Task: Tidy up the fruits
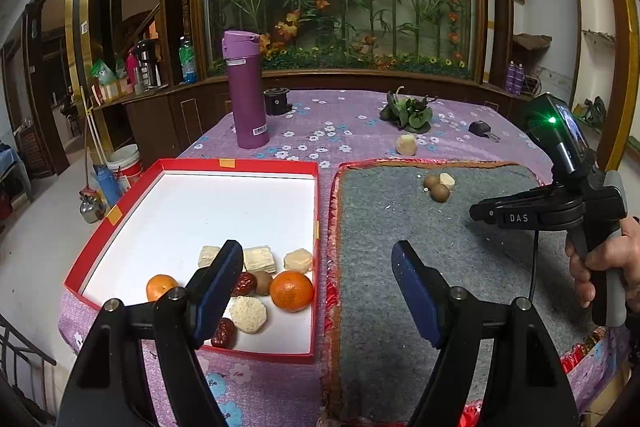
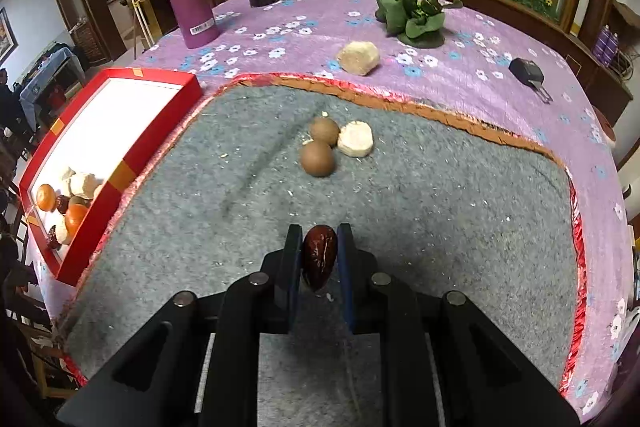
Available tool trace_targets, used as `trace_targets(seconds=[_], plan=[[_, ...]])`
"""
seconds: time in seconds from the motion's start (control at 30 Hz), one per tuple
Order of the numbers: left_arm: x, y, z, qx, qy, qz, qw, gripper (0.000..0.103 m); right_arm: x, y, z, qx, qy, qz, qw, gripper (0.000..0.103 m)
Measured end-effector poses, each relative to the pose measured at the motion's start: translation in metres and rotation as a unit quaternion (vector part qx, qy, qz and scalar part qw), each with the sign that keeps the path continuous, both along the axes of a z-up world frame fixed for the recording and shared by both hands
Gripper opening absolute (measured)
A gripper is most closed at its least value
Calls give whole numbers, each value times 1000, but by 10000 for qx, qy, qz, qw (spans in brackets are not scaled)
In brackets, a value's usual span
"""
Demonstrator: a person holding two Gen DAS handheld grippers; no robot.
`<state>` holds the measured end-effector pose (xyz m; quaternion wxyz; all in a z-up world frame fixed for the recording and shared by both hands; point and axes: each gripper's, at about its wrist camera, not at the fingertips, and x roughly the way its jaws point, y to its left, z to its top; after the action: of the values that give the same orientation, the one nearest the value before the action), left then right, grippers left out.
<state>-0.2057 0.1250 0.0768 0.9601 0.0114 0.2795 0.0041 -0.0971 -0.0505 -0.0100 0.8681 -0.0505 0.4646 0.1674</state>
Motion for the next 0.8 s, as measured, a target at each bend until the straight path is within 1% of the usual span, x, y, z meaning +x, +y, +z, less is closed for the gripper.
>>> trace_targets(seconds=[0.37, 0.43, 0.5, 0.67, 0.8], plan=[[-3, 1, 0, 34, 4, -30, 10000, 77, -4, -1, -1, 71, -14, 17, 10000, 19], [-6, -2, -1, -14, -45, -18, 10000, 77, -8, -10, 0, 170, -49, -27, 9998, 19], [-10, -8, -4, -58, -34, -133, 9999, 77, -12, -24, -2, 270, -46, -159, 9995, 19], [-14, -33, -15, 111, 132, -493, 9986, 77, -25, -65, -8, 370, -84, -599, 9975, 19], [-16, -48, -19, 139, 242, -683, 9973, 77, -20, -81, -19, 572, 63, -780, 9953, 19]])
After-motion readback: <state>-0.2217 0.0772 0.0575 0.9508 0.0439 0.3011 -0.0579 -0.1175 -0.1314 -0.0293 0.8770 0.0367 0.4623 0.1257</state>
